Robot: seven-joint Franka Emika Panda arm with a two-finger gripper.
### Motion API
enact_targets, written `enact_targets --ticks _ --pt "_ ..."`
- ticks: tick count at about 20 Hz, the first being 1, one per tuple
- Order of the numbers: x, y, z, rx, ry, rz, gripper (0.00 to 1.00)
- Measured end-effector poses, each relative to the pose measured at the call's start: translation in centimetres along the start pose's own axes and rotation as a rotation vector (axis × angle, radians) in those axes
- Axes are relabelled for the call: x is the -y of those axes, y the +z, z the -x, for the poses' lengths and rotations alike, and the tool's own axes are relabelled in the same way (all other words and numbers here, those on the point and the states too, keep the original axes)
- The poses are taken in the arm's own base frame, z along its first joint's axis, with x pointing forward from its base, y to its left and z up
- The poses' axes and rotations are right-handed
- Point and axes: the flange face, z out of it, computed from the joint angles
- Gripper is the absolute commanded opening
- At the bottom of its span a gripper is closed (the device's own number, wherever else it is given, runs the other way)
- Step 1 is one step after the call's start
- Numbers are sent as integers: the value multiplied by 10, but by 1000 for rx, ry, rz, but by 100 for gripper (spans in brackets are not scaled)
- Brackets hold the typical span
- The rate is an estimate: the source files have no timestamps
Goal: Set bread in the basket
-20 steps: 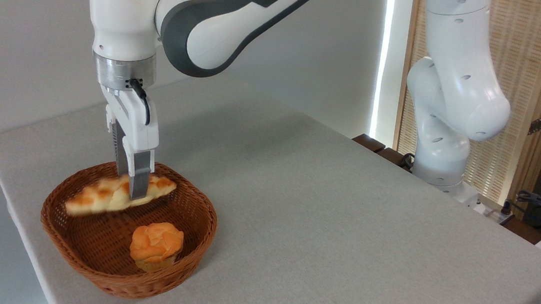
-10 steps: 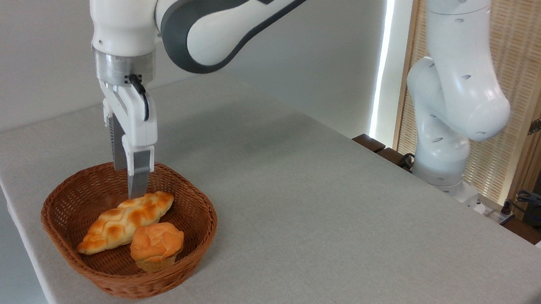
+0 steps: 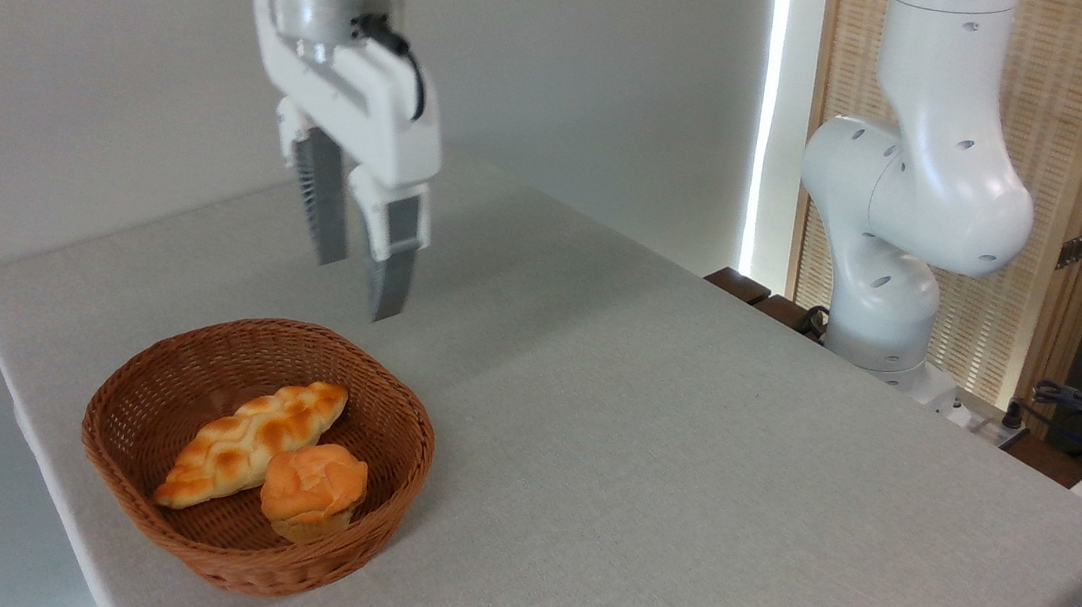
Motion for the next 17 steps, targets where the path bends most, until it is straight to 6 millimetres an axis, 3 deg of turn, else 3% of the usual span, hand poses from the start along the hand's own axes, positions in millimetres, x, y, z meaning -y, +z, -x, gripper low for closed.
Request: enact_targets --ticks 6,17 --pt "21 -22 24 60 -24 -46 100" --pt "25 -24 28 67 -32 -55 100"
